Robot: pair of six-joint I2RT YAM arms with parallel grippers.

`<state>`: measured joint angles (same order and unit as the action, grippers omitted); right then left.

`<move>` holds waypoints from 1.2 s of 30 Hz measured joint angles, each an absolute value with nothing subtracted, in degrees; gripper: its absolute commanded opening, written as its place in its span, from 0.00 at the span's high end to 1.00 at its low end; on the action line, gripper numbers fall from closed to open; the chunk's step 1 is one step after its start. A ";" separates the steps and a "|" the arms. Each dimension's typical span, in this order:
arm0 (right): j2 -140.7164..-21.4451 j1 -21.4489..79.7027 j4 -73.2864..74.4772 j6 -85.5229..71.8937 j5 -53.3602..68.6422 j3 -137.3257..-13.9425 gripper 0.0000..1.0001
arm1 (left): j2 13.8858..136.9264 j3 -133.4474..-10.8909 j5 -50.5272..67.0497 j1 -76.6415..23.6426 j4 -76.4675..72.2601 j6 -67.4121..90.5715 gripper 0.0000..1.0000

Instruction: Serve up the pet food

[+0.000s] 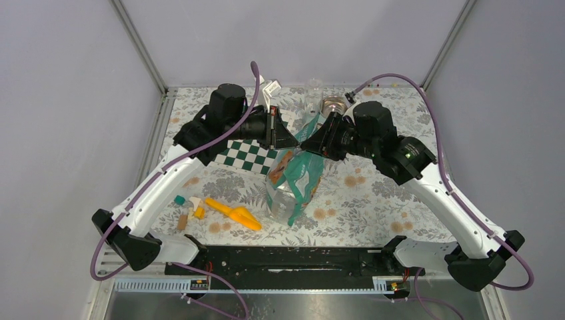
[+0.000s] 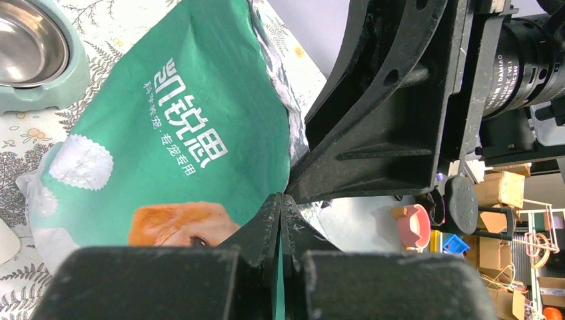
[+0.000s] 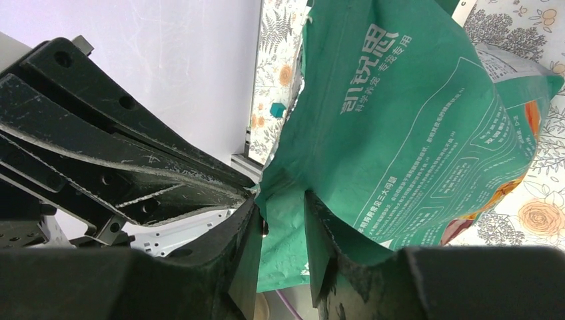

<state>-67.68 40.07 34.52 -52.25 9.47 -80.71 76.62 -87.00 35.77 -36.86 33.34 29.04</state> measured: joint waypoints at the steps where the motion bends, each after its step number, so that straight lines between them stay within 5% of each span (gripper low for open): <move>1: -67.75 40.07 34.50 -52.49 9.47 -80.71 0.68 | 76.62 -87.00 35.70 -36.86 33.34 29.06 1.00; 4: -68.03 40.07 34.11 -53.36 9.61 -80.71 0.99 | 76.62 -87.00 35.42 -36.80 33.36 29.23 1.00; 13: -69.36 40.10 34.72 -51.81 10.13 -82.48 1.00 | 76.42 -86.98 32.21 -36.86 33.93 29.08 1.00; 29: -78.74 40.25 54.59 -25.54 11.73 -101.12 1.00 | 75.72 -89.97 21.52 -37.04 39.62 22.94 1.00; 36: -78.52 40.25 52.88 -22.74 14.61 -100.22 1.00 | 75.99 -92.25 24.43 -37.04 39.40 24.69 0.57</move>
